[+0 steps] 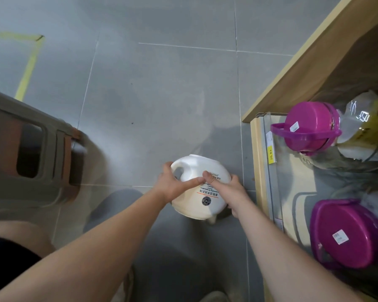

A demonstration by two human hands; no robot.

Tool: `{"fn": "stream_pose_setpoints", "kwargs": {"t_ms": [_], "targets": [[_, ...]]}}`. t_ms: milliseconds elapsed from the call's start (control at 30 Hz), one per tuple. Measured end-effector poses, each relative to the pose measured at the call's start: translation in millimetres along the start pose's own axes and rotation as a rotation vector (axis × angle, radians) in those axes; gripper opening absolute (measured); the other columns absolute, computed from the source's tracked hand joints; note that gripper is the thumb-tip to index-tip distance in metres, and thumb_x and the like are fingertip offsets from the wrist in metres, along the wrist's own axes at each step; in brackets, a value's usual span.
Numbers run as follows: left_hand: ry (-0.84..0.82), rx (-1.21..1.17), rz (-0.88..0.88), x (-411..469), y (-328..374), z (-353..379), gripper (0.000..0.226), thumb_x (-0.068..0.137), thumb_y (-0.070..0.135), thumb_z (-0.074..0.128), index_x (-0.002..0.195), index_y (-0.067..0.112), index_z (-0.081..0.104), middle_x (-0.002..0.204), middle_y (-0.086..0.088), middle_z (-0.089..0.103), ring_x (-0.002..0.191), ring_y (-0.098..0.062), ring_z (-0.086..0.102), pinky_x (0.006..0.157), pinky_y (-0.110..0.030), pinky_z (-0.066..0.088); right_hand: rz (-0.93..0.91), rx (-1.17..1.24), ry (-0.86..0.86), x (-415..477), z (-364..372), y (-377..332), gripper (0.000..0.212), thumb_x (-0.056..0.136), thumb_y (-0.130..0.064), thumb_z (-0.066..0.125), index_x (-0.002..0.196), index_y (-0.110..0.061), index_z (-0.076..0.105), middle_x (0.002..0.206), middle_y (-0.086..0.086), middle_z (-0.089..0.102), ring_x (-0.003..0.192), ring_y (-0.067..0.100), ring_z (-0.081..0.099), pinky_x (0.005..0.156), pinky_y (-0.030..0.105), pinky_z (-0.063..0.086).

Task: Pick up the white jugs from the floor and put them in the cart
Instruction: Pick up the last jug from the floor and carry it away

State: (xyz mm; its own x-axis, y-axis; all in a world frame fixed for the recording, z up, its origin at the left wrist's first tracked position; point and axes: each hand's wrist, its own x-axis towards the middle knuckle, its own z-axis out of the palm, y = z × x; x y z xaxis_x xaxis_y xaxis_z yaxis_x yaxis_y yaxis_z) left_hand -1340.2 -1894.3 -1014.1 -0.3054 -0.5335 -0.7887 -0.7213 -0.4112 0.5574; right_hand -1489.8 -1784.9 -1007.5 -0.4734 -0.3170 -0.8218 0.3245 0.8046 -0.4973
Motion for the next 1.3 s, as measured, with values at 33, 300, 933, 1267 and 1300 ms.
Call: {"fn": "stream_pose_setpoints", "kwargs": {"t_ms": [33,300,933,1267,1300], "targets": [[0.017,-0.016,0.030,-6,3,-2,0.131,0.037,0.078,0.086,0.145,0.030,0.029,0.135,-0.004,0.051,0.122,-0.025,0.059,0.103,-0.049,0.054,-0.041,-0.001,0.012,-2,-2,-4,0.135,0.025,-0.087,0.088,0.136,-0.021,0.048,0.124,-0.002,0.069,0.110,0.021,0.070,0.099,0.043,0.058],[0.019,-0.091,0.287,-107,73,-49,0.102,0.067,0.040,0.096,0.144,0.028,0.030,0.146,0.002,0.044,0.135,-0.012,0.048,0.086,-0.015,0.047,-0.248,0.037,0.039,-103,-38,-70,0.139,0.031,-0.067,0.097,0.151,-0.026,0.041,0.135,-0.003,0.062,0.120,0.018,0.065,0.106,0.041,0.054],[-0.111,0.165,0.631,-519,343,-236,0.108,0.054,0.047,0.102,0.132,0.031,0.029,0.134,0.013,0.051,0.124,0.001,0.054,0.091,-0.019,0.050,-0.678,-0.057,0.088,-570,-170,-297,0.117,0.052,-0.033,0.105,0.143,-0.041,0.033,0.129,-0.031,0.044,0.112,-0.004,0.052,0.083,0.012,0.045],[-0.019,0.229,0.898,-670,399,-307,0.109,0.053,0.053,0.098,0.137,0.036,0.030,0.138,0.019,0.048,0.128,0.006,0.051,0.096,-0.014,0.047,-0.922,-0.047,0.178,-727,-177,-357,0.127,0.035,-0.047,0.105,0.143,-0.037,0.040,0.140,-0.016,0.052,0.126,-0.008,0.053,0.100,0.019,0.051],[-0.015,0.233,0.910,-676,400,-312,0.109,0.052,0.055,0.097,0.137,0.037,0.030,0.138,0.021,0.048,0.128,0.006,0.051,0.098,-0.017,0.048,-0.935,-0.044,0.171,-736,-175,-361,0.123,0.038,-0.041,0.106,0.140,-0.038,0.039,0.139,-0.018,0.051,0.123,-0.013,0.052,0.094,0.014,0.051]]}}
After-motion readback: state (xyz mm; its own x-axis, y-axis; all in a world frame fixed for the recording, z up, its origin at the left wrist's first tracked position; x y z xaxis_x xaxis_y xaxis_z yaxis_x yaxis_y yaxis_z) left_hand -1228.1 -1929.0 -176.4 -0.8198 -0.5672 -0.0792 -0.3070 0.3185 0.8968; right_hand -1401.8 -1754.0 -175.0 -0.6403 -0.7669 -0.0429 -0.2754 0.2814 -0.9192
